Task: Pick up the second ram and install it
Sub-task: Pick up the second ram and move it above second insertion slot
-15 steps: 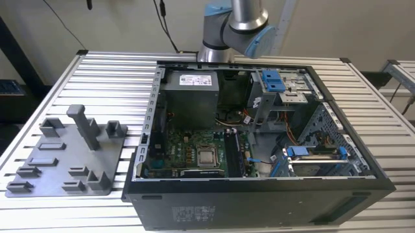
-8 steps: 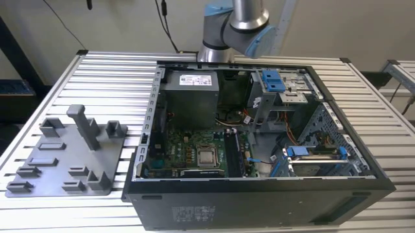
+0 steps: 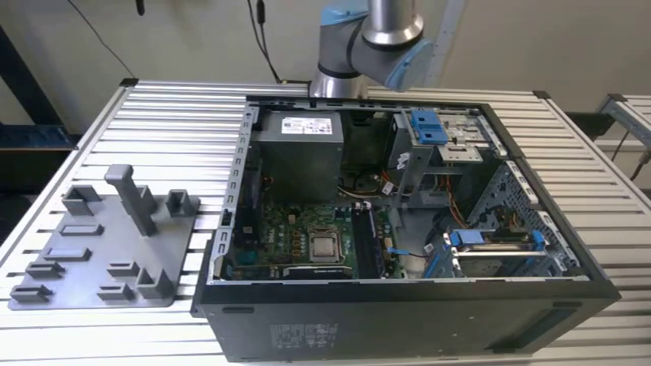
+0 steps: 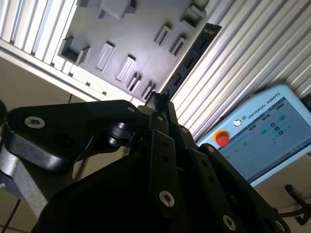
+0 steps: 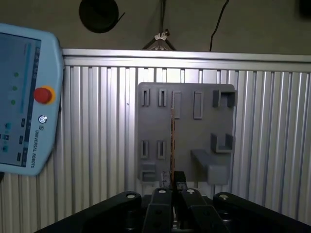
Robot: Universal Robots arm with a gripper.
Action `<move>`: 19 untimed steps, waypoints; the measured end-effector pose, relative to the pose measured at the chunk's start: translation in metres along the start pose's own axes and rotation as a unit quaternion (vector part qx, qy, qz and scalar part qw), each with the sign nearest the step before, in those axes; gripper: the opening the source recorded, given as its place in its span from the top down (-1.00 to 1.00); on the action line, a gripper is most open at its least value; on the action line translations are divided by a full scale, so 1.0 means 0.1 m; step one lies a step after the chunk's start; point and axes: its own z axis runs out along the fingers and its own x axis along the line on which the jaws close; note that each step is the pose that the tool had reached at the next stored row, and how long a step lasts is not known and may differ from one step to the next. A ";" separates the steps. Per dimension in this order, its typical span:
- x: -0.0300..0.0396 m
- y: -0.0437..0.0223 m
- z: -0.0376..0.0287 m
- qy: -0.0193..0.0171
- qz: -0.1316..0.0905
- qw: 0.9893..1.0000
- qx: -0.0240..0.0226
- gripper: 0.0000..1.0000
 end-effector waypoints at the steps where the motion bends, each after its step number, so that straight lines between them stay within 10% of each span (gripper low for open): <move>1: 0.000 -0.029 0.000 0.000 0.000 1.000 0.000 0.73; 19: 0.003 -0.512 0.006 0.000 0.000 1.000 0.000 0.73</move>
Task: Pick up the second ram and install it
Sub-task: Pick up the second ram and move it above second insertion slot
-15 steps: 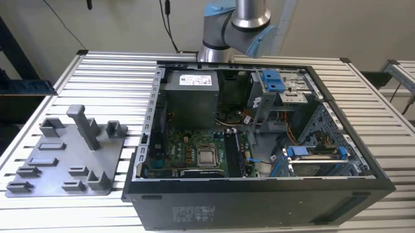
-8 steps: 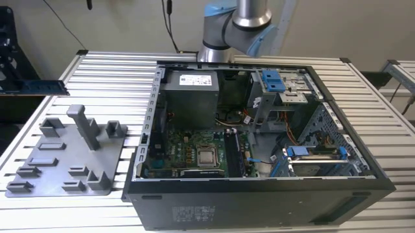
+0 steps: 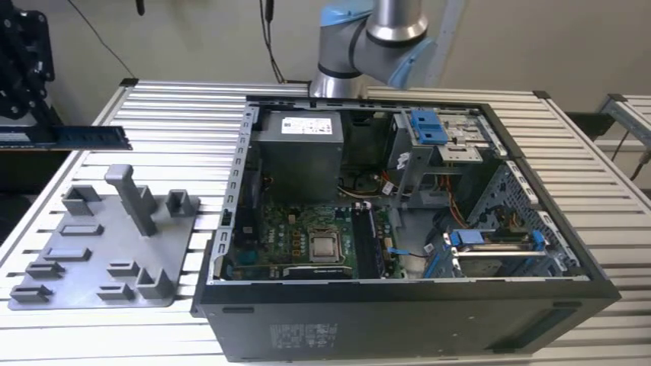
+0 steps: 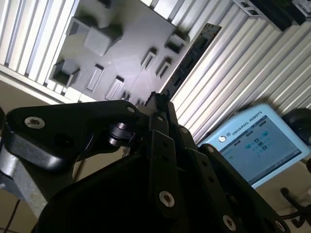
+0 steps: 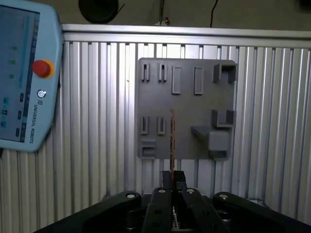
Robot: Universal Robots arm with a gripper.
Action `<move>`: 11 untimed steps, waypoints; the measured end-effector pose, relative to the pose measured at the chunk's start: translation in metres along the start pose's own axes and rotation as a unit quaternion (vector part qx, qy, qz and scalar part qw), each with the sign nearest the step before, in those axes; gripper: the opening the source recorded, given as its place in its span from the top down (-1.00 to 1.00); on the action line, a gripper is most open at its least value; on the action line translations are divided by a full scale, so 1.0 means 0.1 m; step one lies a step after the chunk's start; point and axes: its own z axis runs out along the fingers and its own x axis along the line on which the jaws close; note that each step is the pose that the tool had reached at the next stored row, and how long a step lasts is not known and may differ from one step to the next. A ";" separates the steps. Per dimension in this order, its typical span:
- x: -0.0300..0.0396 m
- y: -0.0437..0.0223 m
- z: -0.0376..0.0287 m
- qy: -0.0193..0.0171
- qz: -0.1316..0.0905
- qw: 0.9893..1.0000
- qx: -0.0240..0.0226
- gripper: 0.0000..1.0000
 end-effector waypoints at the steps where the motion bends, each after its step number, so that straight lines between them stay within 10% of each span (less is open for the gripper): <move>1: 0.000 -0.028 0.000 0.000 0.000 1.000 0.000 0.73; 11: 0.002 -0.289 0.003 0.000 0.000 1.000 0.000 0.73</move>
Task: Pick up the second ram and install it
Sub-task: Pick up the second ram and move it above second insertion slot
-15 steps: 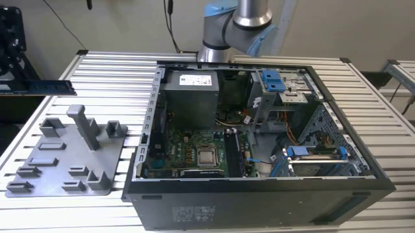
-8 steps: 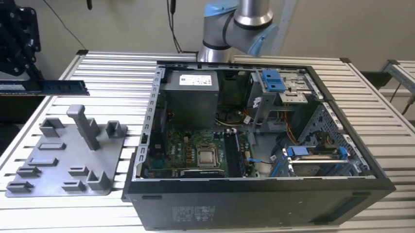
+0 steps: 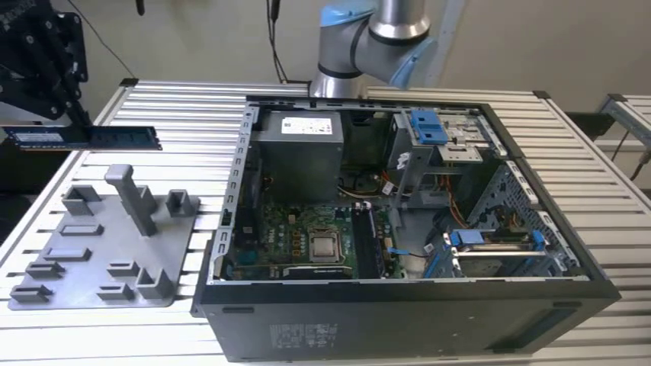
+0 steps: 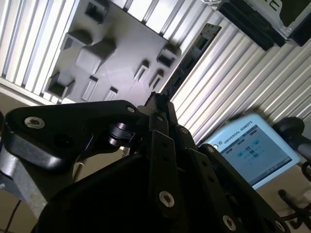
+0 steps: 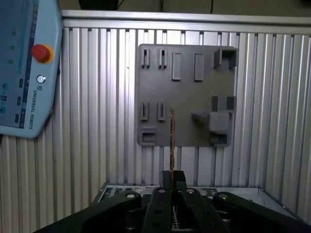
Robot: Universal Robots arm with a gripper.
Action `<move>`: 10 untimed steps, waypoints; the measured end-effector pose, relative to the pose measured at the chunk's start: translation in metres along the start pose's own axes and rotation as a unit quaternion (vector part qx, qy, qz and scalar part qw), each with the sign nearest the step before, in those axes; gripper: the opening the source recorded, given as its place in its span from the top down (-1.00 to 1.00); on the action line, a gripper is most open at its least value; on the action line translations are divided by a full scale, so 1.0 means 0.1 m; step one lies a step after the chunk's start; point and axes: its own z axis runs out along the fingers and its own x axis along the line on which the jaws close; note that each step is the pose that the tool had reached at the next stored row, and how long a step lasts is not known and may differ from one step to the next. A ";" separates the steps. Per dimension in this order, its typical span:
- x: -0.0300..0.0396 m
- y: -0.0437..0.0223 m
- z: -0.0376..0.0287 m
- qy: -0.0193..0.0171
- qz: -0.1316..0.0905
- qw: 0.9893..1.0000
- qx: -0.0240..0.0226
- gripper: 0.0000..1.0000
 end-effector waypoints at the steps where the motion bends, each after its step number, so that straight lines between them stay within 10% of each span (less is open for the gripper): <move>1: 0.000 -0.027 0.000 0.000 0.000 1.000 0.000 0.73; 10: 0.001 -0.262 0.003 0.000 0.000 1.000 0.000 0.73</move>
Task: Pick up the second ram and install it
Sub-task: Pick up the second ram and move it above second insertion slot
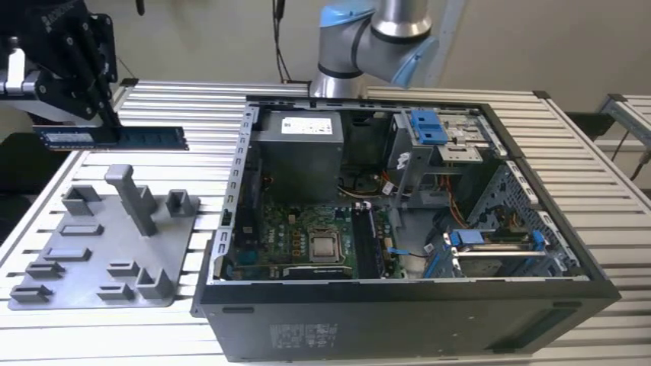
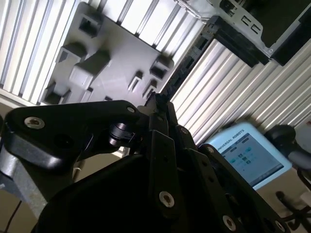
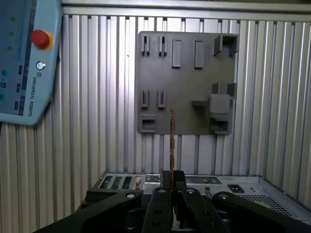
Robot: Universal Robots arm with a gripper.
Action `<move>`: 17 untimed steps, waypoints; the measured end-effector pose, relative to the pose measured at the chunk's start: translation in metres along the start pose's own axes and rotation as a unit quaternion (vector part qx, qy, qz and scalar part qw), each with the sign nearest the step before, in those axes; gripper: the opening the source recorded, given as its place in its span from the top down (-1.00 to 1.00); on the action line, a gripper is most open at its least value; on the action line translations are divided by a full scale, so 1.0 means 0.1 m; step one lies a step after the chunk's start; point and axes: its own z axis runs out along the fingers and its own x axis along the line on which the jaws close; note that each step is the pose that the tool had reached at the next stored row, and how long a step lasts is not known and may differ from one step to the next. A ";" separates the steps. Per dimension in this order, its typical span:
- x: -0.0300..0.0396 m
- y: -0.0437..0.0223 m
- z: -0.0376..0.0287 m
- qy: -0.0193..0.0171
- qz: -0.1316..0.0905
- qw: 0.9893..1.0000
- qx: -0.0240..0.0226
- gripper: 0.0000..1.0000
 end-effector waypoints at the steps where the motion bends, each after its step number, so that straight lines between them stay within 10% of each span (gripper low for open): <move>1: 0.000 -0.025 0.000 0.000 0.000 1.000 0.000 0.73; 17: 0.003 -0.505 0.006 0.000 0.000 1.000 0.000 0.73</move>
